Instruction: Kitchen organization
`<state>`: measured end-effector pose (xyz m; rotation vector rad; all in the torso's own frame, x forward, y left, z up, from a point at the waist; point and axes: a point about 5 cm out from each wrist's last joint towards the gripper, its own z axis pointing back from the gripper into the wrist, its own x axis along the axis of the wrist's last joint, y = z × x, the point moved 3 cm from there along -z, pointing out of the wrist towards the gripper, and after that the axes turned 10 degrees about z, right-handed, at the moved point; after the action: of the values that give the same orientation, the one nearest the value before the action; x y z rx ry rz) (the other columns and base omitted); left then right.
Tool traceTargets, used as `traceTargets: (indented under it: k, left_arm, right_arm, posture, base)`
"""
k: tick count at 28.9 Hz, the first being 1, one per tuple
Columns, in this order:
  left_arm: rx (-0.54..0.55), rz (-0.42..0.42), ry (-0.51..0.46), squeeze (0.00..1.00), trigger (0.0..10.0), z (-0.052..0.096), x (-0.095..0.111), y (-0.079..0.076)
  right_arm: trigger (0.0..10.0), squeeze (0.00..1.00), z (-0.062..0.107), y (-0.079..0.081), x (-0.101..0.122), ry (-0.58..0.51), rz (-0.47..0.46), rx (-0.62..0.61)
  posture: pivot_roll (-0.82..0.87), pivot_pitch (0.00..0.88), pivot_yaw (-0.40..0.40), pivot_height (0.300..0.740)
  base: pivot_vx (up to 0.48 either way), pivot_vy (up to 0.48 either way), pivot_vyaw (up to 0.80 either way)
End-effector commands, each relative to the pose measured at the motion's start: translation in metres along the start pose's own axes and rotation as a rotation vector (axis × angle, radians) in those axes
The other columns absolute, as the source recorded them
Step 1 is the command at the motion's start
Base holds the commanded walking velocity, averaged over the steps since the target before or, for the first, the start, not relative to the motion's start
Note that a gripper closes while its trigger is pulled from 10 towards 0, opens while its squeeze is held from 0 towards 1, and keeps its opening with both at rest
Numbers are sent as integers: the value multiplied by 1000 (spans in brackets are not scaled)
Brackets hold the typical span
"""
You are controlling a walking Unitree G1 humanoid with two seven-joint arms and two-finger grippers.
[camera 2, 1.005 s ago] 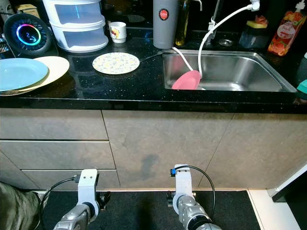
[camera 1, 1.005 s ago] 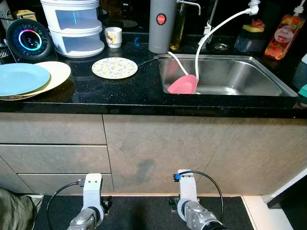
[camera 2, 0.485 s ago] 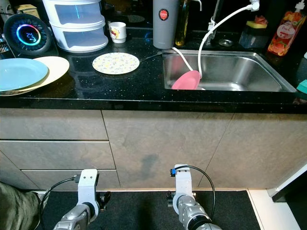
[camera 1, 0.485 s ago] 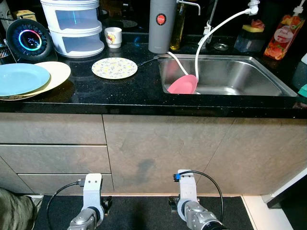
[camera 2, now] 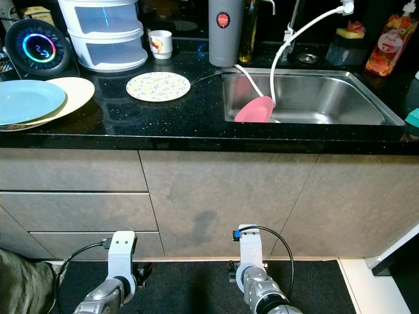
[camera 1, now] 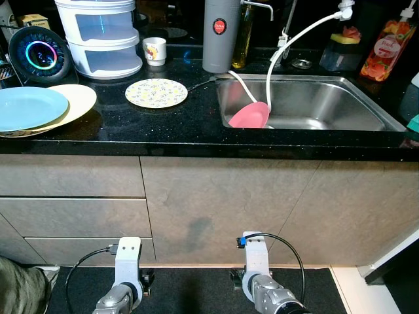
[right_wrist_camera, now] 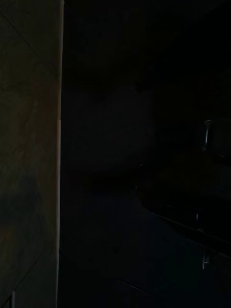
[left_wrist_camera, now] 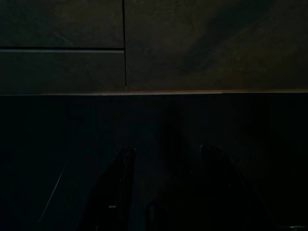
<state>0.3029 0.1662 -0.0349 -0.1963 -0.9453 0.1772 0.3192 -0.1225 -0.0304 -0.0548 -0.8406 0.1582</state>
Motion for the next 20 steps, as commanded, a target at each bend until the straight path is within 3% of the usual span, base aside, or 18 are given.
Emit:
traceTargets:
  k: [1, 20]
  left_arm:
    - [3, -7, 41, 0, 10000, 1, -9, 0]
    - [1, -1, 42, 0, 10000, 0, -10, -1]
  right_arm:
    - [10000, 0, 0, 1, -8, 35, -19, -1]
    - [10000, 0, 0, -1, -9, 38, -19, -2]
  posture:
    - [46, 123, -12, 740]
    - [46, 123, -18, 740]
  base:
    - [0, 0, 0]
    - [0, 0, 0]
